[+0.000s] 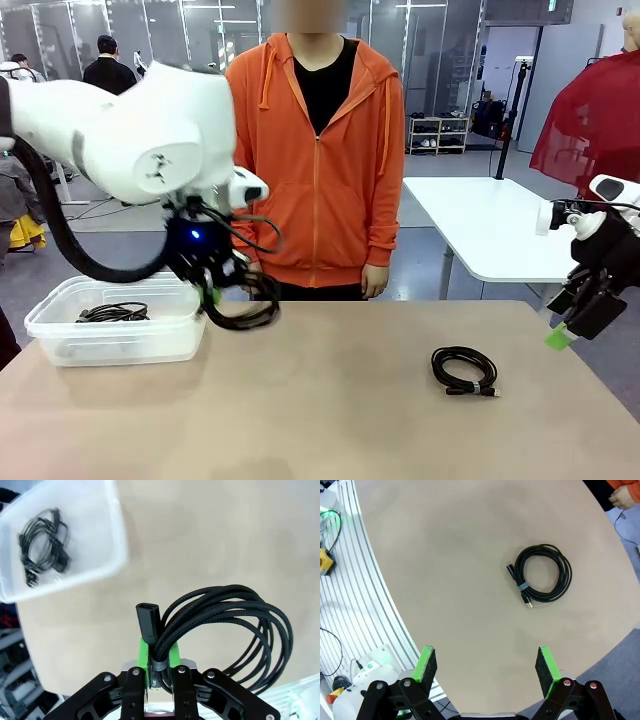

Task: Organize and store the cables.
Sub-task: Place the USB Extension Cable into the Organizing box.

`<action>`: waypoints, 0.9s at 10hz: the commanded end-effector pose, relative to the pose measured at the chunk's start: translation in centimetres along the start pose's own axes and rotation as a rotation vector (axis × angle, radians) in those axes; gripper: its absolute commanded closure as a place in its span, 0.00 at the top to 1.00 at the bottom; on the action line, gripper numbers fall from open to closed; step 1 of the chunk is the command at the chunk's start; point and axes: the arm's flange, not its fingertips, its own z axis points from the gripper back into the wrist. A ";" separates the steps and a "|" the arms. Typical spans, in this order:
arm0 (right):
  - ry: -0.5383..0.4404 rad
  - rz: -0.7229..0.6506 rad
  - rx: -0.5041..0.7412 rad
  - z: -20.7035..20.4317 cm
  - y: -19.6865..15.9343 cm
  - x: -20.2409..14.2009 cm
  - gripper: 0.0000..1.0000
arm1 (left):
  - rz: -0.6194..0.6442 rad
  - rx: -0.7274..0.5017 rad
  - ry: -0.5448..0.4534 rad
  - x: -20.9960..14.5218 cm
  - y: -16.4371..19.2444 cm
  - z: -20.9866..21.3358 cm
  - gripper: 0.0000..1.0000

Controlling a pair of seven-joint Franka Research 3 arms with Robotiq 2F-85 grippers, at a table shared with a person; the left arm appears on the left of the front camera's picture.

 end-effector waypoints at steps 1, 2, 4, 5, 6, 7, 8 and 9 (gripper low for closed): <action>0.002 -0.022 -0.005 0.1 0.1 0.2 1.00 | -0.103 0.032 -0.041 2.3 5.7 -0.1 0.18; 0.002 -0.022 -0.005 0.1 0.1 0.2 1.00 | -0.136 0.043 -0.088 3.1 8.3 -0.6 0.18; 0.002 -0.022 -0.005 0.1 0.1 0.2 1.00 | -0.009 0.013 -0.088 5.7 13.0 -2.5 0.18; 0.002 -0.022 -0.005 0.1 0.1 0.2 1.00 | 0.007 0.001 -0.064 6.8 14.9 -3.7 0.18; 0.002 -0.022 -0.005 0.1 0.1 0.2 1.00 | 0.021 -0.003 -0.049 7.5 16.4 -4.7 0.18; 0.002 -0.022 -0.005 0.1 0.1 0.2 1.00 | 0.052 0.013 -0.044 8.0 17.4 -5.5 0.18; 0.002 -0.022 -0.005 0.1 0.1 0.2 1.00 | 0.109 0.027 -0.049 9.1 17.9 -7.3 0.18; 0.002 -0.022 -0.005 0.1 0.1 0.2 1.00 | 0.153 0.032 -0.059 9.7 18.0 -8.6 0.18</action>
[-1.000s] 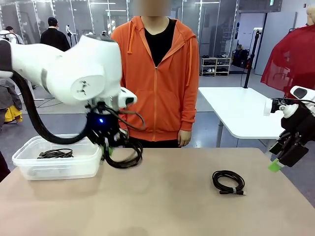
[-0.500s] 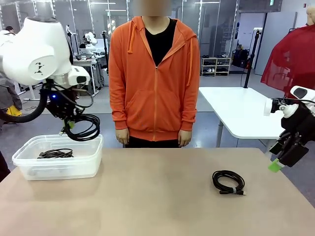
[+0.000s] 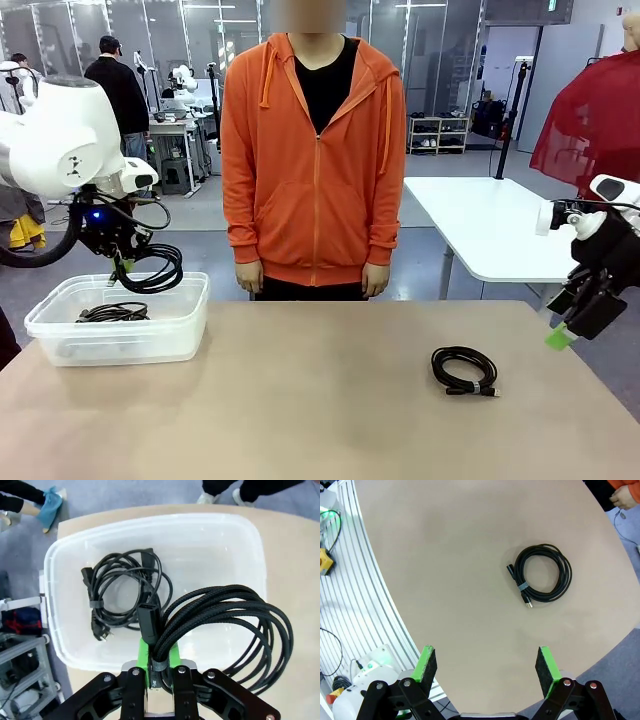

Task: Organize and store the cables.
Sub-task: Place the USB Extension Cable into the Organizing box.

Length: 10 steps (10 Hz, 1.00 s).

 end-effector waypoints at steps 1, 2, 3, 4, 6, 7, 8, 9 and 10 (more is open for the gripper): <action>0.002 -0.022 -0.005 0.1 0.1 0.2 1.00 | 0.073 -0.028 -0.017 2.2 -0.7 -1.7 0.18; 0.002 -0.022 -0.005 0.1 0.1 0.2 1.00 | 0.086 -0.007 0.008 2.9 -0.5 -3.2 0.18; 0.002 -0.022 -0.005 0.1 0.1 0.2 1.00 | 0.123 0.017 0.023 4.1 -0.5 -5.6 0.18; 0.002 -0.022 -0.005 0.1 0.1 0.2 1.00 | 0.140 -0.004 0.044 4.3 -0.5 -7.1 0.18; 0.002 -0.022 -0.005 0.1 0.1 0.2 1.00 | 0.146 -0.022 0.070 4.2 -0.7 -9.2 0.18; 0.002 -0.022 -0.005 0.1 0.1 0.2 1.00 | 0.149 -0.033 0.088 3.9 -0.9 -9.9 0.18; 0.002 -0.022 -0.005 0.1 0.1 0.2 1.00 | 0.141 -0.037 0.092 4.1 -1.2 -11.2 0.18; 0.002 -0.022 -0.005 0.1 0.1 0.2 1.00 | 0.150 -0.043 0.113 3.9 -1.3 -12.0 0.18; 0.002 -0.022 -0.005 0.1 0.1 0.2 1.00 | 0.154 -0.061 0.125 3.8 -1.4 -12.4 0.24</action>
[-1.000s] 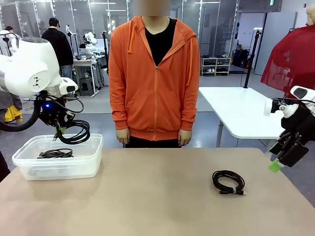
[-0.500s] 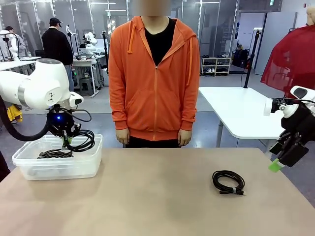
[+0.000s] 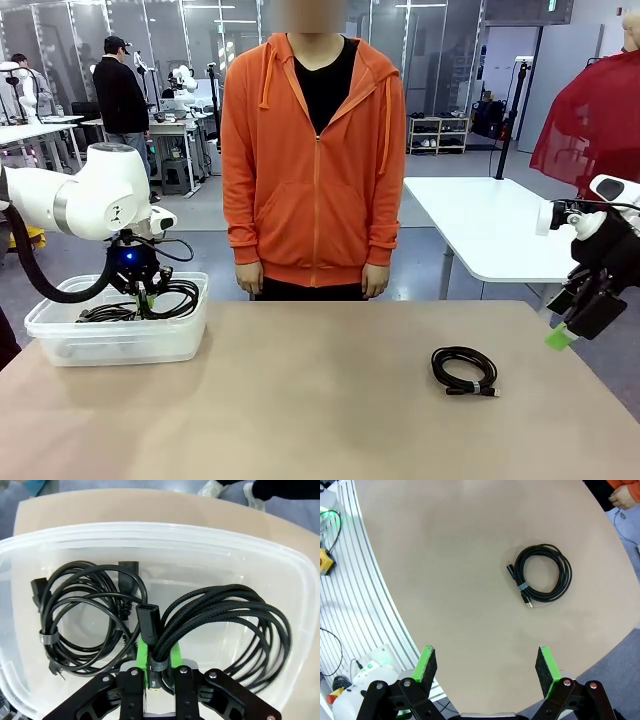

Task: Organize and store the cables.
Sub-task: Place the USB Extension Cable into the Organizing box.

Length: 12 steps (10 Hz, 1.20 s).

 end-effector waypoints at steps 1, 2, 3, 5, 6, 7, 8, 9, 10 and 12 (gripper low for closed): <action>0.002 -0.022 -0.005 0.1 0.1 0.2 1.00 | 0.010 -0.039 0.005 0.5 -0.1 -0.3 0.29; 0.002 -0.022 -0.005 0.1 0.1 0.2 1.00 | 0.003 -0.034 0.007 0.5 -0.1 -0.6 0.38; 0.002 -0.022 -0.005 0.1 0.1 0.2 1.00 | 0.004 -0.034 0.004 0.4 -0.1 -0.5 0.43; 0.002 -0.022 -0.005 0.1 0.1 0.2 1.00 | 0.001 -0.038 -0.005 0.2 0.0 0.2 0.57; 0.002 -0.022 -0.005 0.1 0.1 0.2 1.00 | -0.006 -0.034 -0.008 -0.1 0.1 0.6 0.66; 0.002 -0.022 -0.005 0.1 0.1 0.2 1.00 | -0.011 -0.013 -0.006 -0.3 0.2 0.8 0.70; 0.002 -0.022 -0.005 0.1 0.1 0.2 1.00 | -0.019 -0.030 -0.008 -0.7 0.4 1.1 0.78; 0.002 -0.022 -0.005 0.1 0.1 0.2 1.00 | -0.023 -0.061 -0.013 -1.2 0.4 1.6 0.82; 0.002 -0.022 -0.005 0.1 0.1 0.2 1.00 | -0.033 -0.079 -0.027 -1.9 0.5 2.2 0.90; 0.002 -0.022 -0.005 0.1 0.1 0.2 1.00 | -0.012 -0.037 -0.013 -0.4 -0.1 1.9 0.94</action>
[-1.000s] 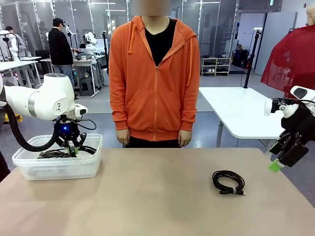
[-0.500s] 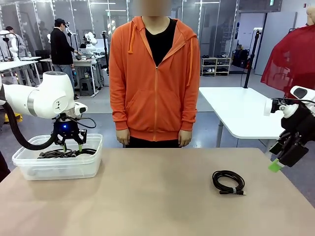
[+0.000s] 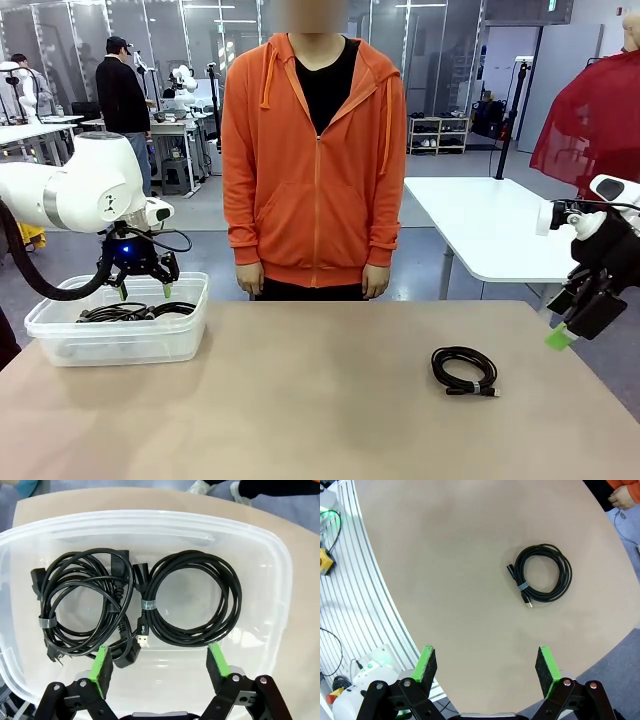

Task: Organize and store the cables.
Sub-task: Place the USB Extension Cable into the Organizing box.

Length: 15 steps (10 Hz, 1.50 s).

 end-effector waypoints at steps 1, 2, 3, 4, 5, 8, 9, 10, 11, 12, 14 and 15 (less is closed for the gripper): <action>0.002 -0.022 -0.005 0.1 0.1 0.2 1.00 | -0.001 0.014 0.002 0.8 -0.1 -1.1 0.94; 0.002 -0.022 -0.005 0.1 0.1 0.2 1.00 | -0.001 0.014 0.002 0.8 -0.1 -1.1 0.94; 0.002 -0.022 -0.005 0.1 0.1 0.2 1.00 | -0.001 0.014 0.002 0.8 -0.1 -1.1 0.94; 0.002 -0.022 -0.005 0.1 0.1 0.2 1.00 | -0.001 0.014 0.002 0.8 -0.1 -1.1 0.94; 0.002 -0.022 -0.005 0.1 0.1 0.2 1.00 | -0.001 0.014 0.002 0.8 -0.1 -1.1 0.94; 0.002 -0.022 -0.005 0.1 0.1 0.2 1.00 | -0.001 0.014 0.002 0.8 -0.1 -1.1 0.94; 0.002 -0.022 -0.005 0.1 0.1 0.2 1.00 | -0.001 0.014 0.002 0.8 -0.1 -1.1 0.94; 0.002 -0.022 -0.005 0.1 0.1 0.2 1.00 | -0.001 0.014 0.002 0.8 -0.1 -1.1 0.94; 0.002 -0.022 -0.005 0.1 0.1 0.2 1.00 | -0.001 0.014 0.002 0.8 -0.1 -1.1 0.94; 0.002 -0.022 -0.005 0.1 0.1 0.2 1.00 | -0.001 0.003 0.010 0.4 -0.1 -1.0 0.94; 0.002 -0.022 -0.005 0.1 0.1 0.2 1.00 | -0.137 -0.059 0.055 -1.6 0.9 3.5 0.95; 0.002 -0.022 -0.005 0.1 0.1 0.2 1.00 | -0.201 -0.063 0.060 -3.2 1.5 5.4 0.95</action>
